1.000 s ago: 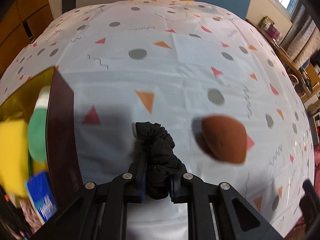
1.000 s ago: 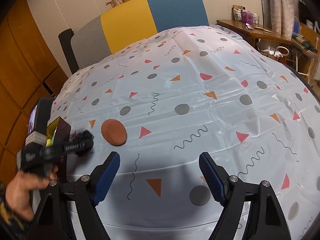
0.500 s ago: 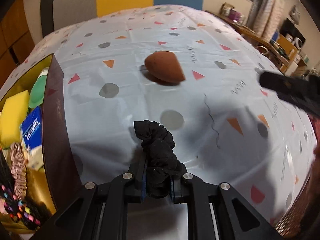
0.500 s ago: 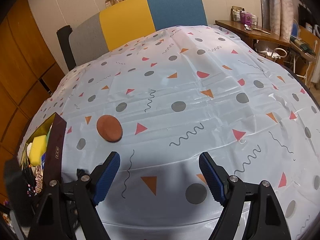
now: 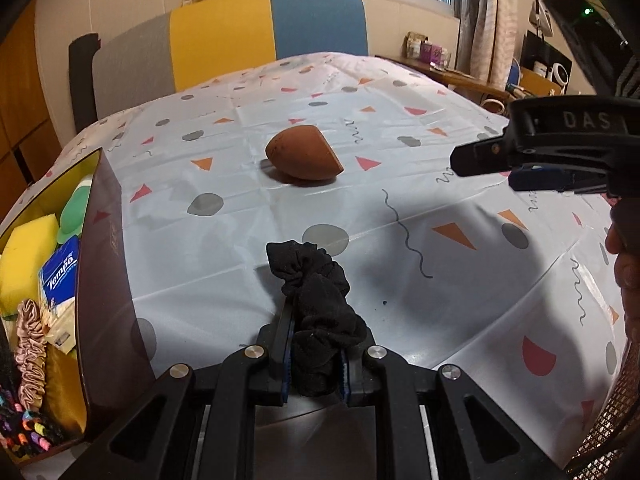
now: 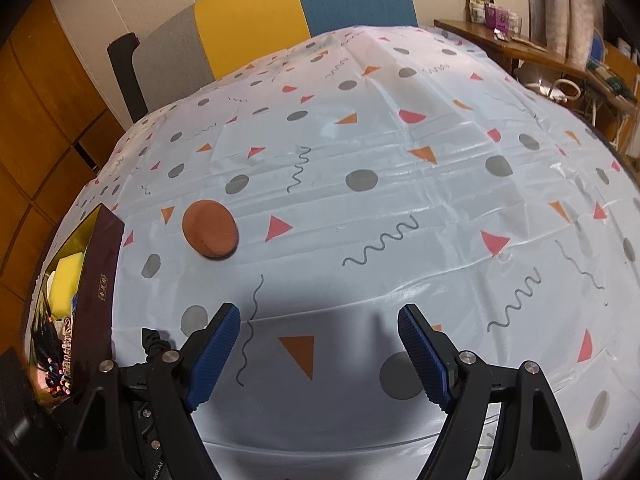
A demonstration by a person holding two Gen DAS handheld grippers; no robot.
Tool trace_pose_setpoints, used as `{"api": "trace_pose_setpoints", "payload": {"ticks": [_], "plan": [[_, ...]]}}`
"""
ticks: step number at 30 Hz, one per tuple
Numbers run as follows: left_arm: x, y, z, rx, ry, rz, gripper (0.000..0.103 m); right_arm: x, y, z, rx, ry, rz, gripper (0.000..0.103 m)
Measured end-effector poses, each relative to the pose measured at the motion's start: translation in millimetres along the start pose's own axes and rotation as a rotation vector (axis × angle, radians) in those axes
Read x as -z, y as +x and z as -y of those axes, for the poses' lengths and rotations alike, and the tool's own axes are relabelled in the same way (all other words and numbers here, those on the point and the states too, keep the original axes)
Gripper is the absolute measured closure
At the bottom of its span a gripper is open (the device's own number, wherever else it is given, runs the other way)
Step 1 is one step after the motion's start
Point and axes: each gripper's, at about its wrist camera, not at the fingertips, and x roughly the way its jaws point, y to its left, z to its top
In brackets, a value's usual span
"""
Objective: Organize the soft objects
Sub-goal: 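Lift the black scrunchie with left tool while right tool reaches the brown makeup sponge, then grasp the brown makeup sponge with the right tool and lift it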
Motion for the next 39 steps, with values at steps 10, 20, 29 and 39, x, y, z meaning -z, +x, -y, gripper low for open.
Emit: {"api": "trace_pose_setpoints", "payload": {"ticks": [10, 20, 29, 39], "plan": [[2.5, -0.2, -1.9, 0.010, -0.010, 0.024, 0.087, 1.6, 1.3, -8.9, -0.082, -0.007, 0.004, 0.021], [3.1, -0.5, -2.3, 0.015, -0.013, 0.033, 0.087, -42.7, 26.1, -76.3, -0.135, -0.246, -0.013, 0.015], [3.6, -0.6, -2.7, 0.019, -0.016, 0.035, 0.087, -64.7, 103.1, -125.2, -0.007, -0.450, -0.162, 0.067], [4.6, -1.2, -3.4, 0.023, -0.020, 0.038, 0.087, -20.2, 39.8, -86.0, 0.002, -0.441, -0.126, 0.067]]}}
